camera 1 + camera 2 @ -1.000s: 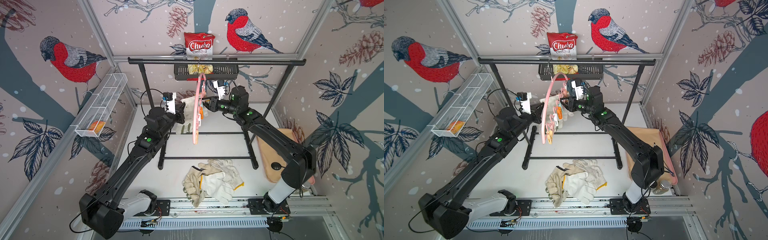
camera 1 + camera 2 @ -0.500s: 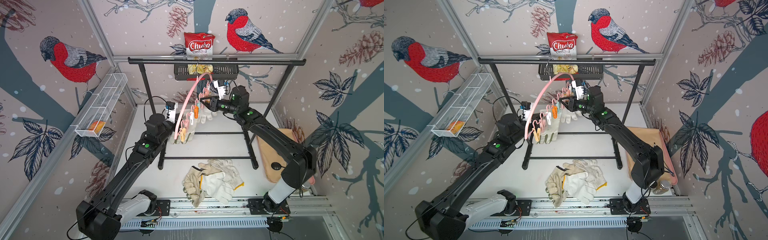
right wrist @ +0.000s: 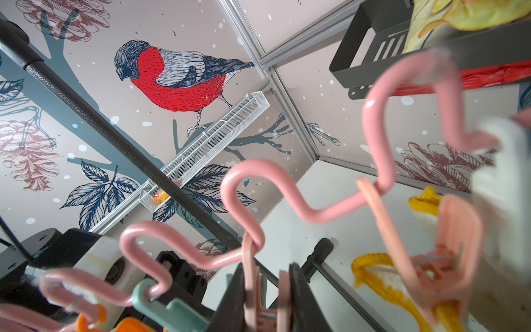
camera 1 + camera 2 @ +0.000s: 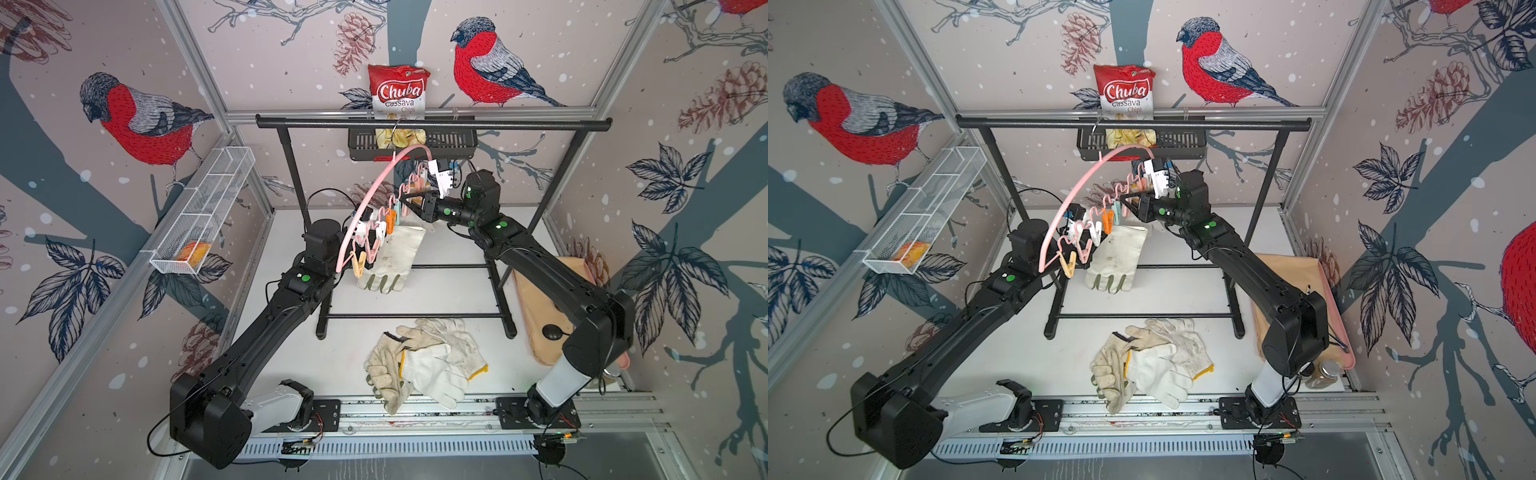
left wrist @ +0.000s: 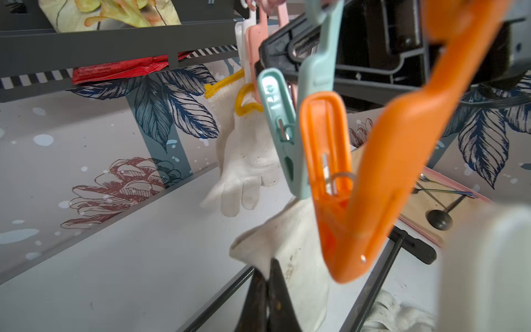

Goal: Clip the gloves onto a hanger to dry
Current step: Open the clamp at the hanger.

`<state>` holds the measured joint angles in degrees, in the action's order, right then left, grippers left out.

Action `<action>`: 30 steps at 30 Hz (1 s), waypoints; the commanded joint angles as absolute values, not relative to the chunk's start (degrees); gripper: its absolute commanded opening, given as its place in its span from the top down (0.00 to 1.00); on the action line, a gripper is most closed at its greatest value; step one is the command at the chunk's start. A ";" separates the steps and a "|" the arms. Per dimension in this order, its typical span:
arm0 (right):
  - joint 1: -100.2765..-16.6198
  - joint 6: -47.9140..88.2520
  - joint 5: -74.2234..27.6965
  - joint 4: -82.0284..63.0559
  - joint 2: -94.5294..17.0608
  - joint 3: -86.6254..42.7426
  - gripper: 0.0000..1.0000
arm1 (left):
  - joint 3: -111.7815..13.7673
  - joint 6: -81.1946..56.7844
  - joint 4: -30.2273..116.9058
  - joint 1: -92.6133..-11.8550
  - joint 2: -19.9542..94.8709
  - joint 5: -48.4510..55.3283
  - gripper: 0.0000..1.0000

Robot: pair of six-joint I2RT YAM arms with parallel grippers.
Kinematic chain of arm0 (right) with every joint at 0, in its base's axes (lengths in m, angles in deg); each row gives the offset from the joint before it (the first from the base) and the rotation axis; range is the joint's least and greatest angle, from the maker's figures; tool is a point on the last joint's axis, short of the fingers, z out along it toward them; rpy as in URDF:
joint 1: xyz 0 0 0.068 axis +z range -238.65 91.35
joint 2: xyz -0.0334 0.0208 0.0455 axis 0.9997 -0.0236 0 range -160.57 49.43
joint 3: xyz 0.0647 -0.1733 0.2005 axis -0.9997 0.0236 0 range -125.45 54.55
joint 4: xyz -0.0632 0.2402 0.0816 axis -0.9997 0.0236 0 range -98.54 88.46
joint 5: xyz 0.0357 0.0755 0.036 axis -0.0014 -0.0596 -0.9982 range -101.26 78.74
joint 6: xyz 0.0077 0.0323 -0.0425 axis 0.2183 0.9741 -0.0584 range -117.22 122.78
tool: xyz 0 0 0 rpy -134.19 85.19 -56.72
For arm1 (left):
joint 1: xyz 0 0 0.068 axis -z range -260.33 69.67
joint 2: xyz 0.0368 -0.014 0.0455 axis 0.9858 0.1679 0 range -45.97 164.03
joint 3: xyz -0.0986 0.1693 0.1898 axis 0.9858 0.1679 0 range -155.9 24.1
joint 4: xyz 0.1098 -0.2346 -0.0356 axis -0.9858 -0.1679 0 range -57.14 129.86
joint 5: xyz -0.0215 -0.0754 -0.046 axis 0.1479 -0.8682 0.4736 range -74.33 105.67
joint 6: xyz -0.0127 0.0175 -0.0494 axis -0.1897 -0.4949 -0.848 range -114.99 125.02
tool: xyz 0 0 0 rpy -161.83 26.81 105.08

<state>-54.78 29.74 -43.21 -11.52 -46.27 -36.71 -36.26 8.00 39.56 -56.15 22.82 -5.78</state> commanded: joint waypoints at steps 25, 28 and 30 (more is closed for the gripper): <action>-55.93 29.76 -46.15 -13.37 -46.11 -36.39 0.80 | -39.32 3.74 54.00 -60.38 28.80 -18.93 1.00; -56.00 29.77 -46.15 -13.62 -46.08 -36.33 0.80 | -39.46 4.02 53.75 -60.42 28.87 -18.83 1.00; -56.14 29.90 -46.29 -13.81 -46.10 -36.33 0.80 | -39.10 4.21 53.59 -60.47 28.86 -18.46 1.00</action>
<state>-56.05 29.74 -45.96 -12.59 -46.18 -36.39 -38.91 3.91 50.34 -60.32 28.81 -18.13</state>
